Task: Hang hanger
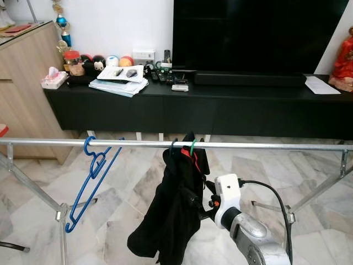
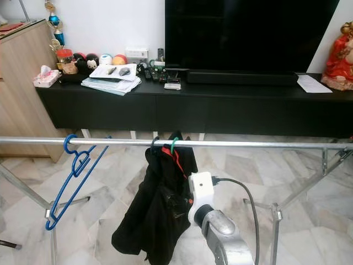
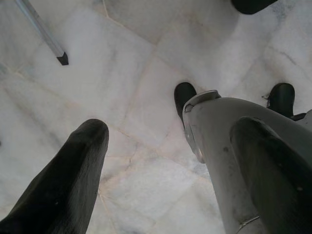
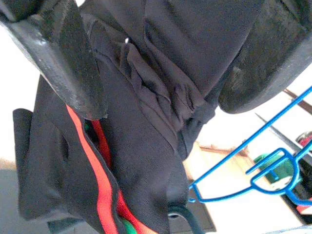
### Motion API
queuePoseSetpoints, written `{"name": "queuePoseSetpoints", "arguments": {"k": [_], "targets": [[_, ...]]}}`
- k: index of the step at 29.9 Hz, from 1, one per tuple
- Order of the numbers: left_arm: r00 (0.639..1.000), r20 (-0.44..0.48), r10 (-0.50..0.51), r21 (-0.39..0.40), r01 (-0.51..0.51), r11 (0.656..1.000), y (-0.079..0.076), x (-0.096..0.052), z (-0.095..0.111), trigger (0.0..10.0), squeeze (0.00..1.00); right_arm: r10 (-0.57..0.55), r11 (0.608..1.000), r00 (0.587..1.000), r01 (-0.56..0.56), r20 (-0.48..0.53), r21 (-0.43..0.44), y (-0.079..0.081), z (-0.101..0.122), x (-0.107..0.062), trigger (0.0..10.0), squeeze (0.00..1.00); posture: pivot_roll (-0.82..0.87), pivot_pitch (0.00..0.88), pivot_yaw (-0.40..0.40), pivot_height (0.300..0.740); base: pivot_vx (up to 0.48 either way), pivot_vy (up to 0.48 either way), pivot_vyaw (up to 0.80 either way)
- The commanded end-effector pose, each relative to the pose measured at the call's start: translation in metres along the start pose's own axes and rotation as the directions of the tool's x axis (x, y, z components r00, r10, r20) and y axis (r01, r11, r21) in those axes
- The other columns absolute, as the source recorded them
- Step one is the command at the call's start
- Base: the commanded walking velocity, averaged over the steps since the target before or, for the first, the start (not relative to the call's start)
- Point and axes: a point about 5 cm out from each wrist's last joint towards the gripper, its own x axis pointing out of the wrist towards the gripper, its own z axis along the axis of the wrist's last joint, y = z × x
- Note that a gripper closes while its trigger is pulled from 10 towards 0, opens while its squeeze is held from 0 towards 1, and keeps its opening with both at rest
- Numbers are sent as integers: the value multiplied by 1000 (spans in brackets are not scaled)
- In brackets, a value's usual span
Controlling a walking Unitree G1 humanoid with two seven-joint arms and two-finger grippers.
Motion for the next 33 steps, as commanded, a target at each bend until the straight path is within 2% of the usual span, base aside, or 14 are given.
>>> {"name": "queuePoseSetpoints", "arguments": {"k": [1, 4, 5, 7, 8, 11, 14, 16, 20, 25, 27, 33], "targets": [[1000, -15, 2, 25, -2, 1000, 3, -1, -5, 10000, 0, -30, 999, 999, 29, -14, -39, -8, 5, 6, 10000, 0, -66, 0, 34, 740, 0, 0, 0], [1000, -15, 3, 28, -3, 1000, 3, -1, -5, 10000, 0, -48, 999, 999, 47, -18, -24, -9, 9, 14, 10000, 0, -59, 0, 33, 740, 0, 0, 0], [1000, -14, 4, 27, -4, 1000, 3, -1, -4, 10000, 0, -30, 1000, 1000, 30, -3, 5, -2, 14, 23, 10000, 0, -55, 0, 33, 740, 0, 0, 0], [1000, -14, 5, 27, -5, 1000, 3, -1, -4, 10000, 0, -4, 1000, 1000, 4, 4, 15, 6, 17, 30, 10000, 0, -54, 0, 34, 740, 0, 0, 0], [1000, -13, 5, 29, -5, 1000, 4, -1, -4, 10000, 0, 56, 998, 998, -56, -5, 5, 24, 17, 42, 10000, 0, -44, 0, 32, 740, 0, 0, 0], [1000, -11, 6, 26, -6, 1000, 4, -1, -3, 10000, 0, 84, 996, 996, -84, -9, 14, 34, 16, 48, 10000, 0, -39, 0, 32, 740, 0, 0, 0], [1000, -10, 7, 23, -7, 1000, 4, -1, -4, 10000, 0, 147, 989, 989, -147, -23, 15, 53, 14, 56, 10000, 0, -35, 0, 29, 740, 0, 0, 0], [1000, -10, 8, 21, -8, 1000, 3, -1, -4, 10000, 0, 155, 988, 988, -154, -25, 10, 56, 13, 57, 10000, 0, -35, 0, 27, 740, 0, 0, 0], [1000, -11, 9, 15, -9, 1000, 3, -1, -5, 10000, 0, 131, 991, 991, -131, -34, 8, 54, 10, 58, 10000, 0, -37, 0, 24, 740, 0, 0, 0], [1000, -15, 4, 12, -4, 1000, 2, -1, -5, 10000, 0, -48, 998, 998, 49, -27, 31, 32, 6, 57, 10000, 0, -43, 0, 20, 740, 0, 0, 0], [1000, -19, -4, 11, 4, 1000, 2, -1, -6, 10000, 0, -206, 976, 978, 205, 11, 79, 12, 12, 54, 10000, 0, -45, 0, 19, 740, 0, 0, 0], [1000, -18, -10, 13, 10, 1000, 1, -1, -5, 10000, 0, -329, 942, 944, 327, 17, 68, -8, 17, 46, 10000, 0, -50, 0, 19, 740, 0, 0, 0]]}}
